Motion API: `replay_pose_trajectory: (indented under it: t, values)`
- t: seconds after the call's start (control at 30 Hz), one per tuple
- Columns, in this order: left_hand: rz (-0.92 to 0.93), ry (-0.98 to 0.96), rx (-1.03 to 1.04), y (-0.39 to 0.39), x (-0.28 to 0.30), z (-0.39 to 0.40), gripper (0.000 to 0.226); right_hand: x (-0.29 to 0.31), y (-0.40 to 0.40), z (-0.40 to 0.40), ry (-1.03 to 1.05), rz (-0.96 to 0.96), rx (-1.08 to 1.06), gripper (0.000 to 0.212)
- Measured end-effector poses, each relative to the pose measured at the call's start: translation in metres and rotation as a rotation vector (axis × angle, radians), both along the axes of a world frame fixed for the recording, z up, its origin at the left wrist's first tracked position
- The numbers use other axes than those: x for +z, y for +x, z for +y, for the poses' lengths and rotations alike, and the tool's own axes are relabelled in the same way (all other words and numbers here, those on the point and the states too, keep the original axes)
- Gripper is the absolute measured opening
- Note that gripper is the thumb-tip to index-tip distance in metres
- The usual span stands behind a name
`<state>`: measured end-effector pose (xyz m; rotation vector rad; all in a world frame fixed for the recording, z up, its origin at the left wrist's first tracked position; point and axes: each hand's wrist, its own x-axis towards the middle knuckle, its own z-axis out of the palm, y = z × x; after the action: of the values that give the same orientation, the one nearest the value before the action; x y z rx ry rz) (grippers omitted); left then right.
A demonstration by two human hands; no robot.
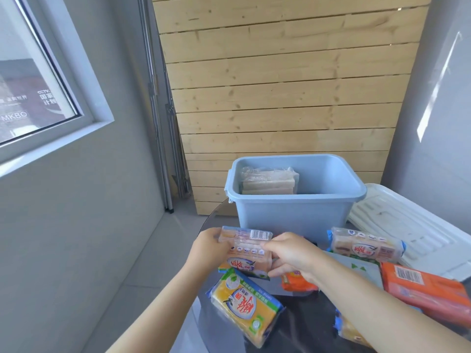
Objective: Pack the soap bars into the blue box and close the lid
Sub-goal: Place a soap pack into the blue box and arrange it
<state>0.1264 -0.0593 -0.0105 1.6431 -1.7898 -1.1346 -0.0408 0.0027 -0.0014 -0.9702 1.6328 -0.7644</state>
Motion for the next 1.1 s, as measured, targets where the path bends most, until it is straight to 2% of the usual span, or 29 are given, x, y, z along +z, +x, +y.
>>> replay_pose_trajectory:
  t: [0.27,0.37,0.5,0.73,0.93,1.0,1.1]
  values:
    - [0.174,-0.13,-0.022,0.01,0.057,0.017,0.022,0.066,-0.01,0.014,-0.145,0.14,0.019,0.035]
    - [0.23,-0.171,-0.061,0.007,0.084,0.026,0.013,0.093,-0.02,0.027,-0.249,0.144,-0.007,0.034]
    - [0.26,-0.261,-0.089,-0.007,0.116,0.032,0.014,0.117,-0.031,0.033,-0.351,0.158,-0.07,0.025]
    - [0.308,-0.294,-0.086,-0.044,0.155,0.0,0.011,0.152,-0.058,0.002,-0.422,0.215,-0.149,0.024]
    - [0.275,-0.153,-0.116,-0.075,0.142,-0.041,0.013,0.147,-0.079,-0.044,-0.261,0.361,-0.121,0.02]
    - [0.19,-0.142,-0.139,-0.079,0.13,-0.052,0.019,0.137,-0.087,-0.057,-0.203,0.36,-0.101,0.024]
    - [-0.009,-0.146,-0.165,-0.081,0.115,-0.067,0.043,0.123,-0.096,-0.07,-0.128,0.343,-0.056,0.029]
